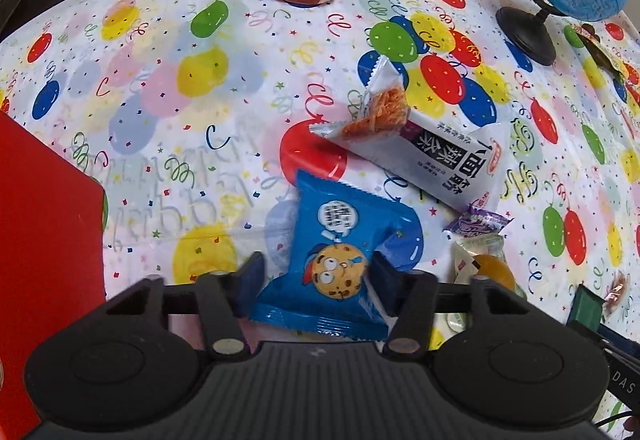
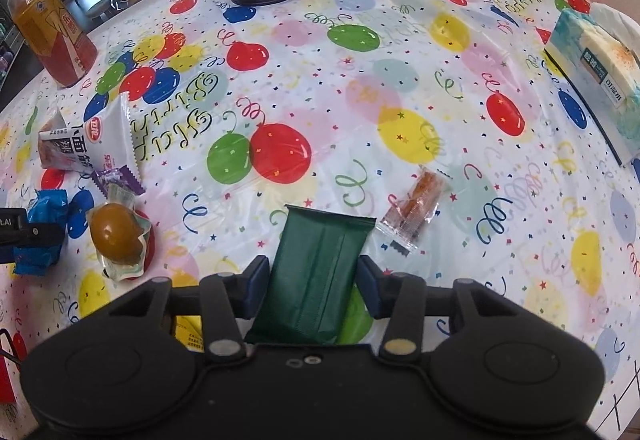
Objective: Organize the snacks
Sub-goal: 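Grasp the blue cookie packet with the left tool while the right tool grasps the green bar, then carry the cookie packet and green bar into the red box with both tools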
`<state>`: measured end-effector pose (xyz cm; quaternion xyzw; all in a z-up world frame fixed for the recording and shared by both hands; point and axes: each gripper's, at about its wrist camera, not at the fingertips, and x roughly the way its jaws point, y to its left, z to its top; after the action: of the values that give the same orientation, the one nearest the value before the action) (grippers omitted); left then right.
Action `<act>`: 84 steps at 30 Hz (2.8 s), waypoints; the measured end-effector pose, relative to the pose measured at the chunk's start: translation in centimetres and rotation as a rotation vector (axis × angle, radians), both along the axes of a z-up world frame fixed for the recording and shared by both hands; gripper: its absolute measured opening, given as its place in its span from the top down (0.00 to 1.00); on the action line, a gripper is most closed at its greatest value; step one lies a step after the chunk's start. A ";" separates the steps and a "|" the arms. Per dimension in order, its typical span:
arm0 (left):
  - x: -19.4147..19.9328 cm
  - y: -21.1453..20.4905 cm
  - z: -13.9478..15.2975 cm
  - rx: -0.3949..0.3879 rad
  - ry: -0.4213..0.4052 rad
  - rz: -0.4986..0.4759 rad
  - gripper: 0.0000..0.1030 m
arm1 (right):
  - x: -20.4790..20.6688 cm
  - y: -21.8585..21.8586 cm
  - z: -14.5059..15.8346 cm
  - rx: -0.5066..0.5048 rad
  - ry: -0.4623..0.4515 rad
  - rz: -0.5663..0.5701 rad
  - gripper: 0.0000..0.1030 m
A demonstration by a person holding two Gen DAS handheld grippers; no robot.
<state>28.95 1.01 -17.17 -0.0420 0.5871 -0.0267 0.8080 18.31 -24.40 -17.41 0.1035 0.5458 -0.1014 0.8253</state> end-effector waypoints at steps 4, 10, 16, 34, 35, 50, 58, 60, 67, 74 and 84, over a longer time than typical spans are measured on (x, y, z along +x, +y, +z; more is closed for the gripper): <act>-0.3 -0.2 0.4 0.012 -0.003 -0.003 0.60 | -0.4 -0.2 0.4 0.008 -0.025 0.009 0.71; -1.4 -0.1 1.3 0.025 -0.012 0.008 0.64 | -0.8 -0.3 0.8 0.012 -0.023 0.039 0.74; -3.1 0.4 2.6 0.021 -0.033 0.022 0.64 | -1.0 -0.5 0.4 0.052 -0.005 0.019 0.52; -9.6 1.9 6.8 0.024 -0.069 0.086 0.64 | -0.1 3.7 -0.3 -0.100 -0.002 0.167 0.58; -9.9 1.8 7.0 0.022 -0.070 0.087 0.64 | -0.1 3.6 -0.3 -0.097 -0.003 0.172 0.59; -13.6 2.3 9.8 -0.017 -0.111 0.118 0.64 | -3.5 1.7 5.1 0.029 -0.082 0.305 0.59; -15.5 3.3 12.6 -0.032 -0.175 0.115 0.63 | -6.1 4.1 10.5 0.084 -0.150 0.426 0.59; -15.9 3.8 13.2 -0.035 -0.186 0.120 0.63 | -6.5 5.0 11.7 0.093 -0.168 0.455 0.59; -17.6 6.9 15.3 -0.040 -0.229 0.137 0.63 | -7.4 9.0 14.8 0.119 -0.211 0.541 0.59; -18.8 11.5 16.9 -0.025 -0.265 0.174 0.63 | -7.6 14.5 16.4 0.128 -0.242 0.617 0.59; -19.4 19.2 17.4 0.000 -0.276 0.240 0.63 | -7.2 22.9 16.9 0.123 -0.249 0.708 0.59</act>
<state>9.56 20.25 0.19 -0.1077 0.4613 0.0645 0.8783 11.15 -1.47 -0.56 -0.0306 0.4482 0.2366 0.8615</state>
